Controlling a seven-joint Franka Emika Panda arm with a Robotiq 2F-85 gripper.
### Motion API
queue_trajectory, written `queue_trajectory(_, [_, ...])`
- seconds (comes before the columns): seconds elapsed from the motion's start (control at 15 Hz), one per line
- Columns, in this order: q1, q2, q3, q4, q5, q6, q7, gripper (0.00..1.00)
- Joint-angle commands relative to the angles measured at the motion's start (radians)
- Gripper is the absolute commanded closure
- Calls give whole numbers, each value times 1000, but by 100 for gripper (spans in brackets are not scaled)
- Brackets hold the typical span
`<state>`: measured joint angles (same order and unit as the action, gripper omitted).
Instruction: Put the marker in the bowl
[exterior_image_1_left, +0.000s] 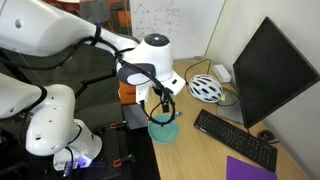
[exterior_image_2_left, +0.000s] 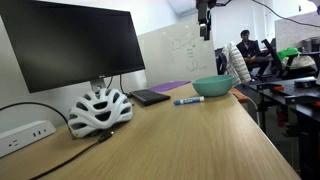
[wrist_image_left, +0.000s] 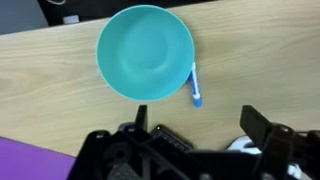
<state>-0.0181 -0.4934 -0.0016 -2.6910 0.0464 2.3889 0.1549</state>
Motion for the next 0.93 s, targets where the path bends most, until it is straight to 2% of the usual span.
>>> queue_trajectory(0.0, [-7,-1,7,2,5,-4,-4,0])
queue_trajectory(0.27, [18,66,28,50,2,-33,-15,0])
queue_trajectory(0.47, [52,248,9,148,23,-1,-86,0])
queue_trajectory(0.53, [66,305,-2,188,45,-23,-127,0])
queue_trajectory(0.87, [42,611,8,366,-1,-6,-236,0])
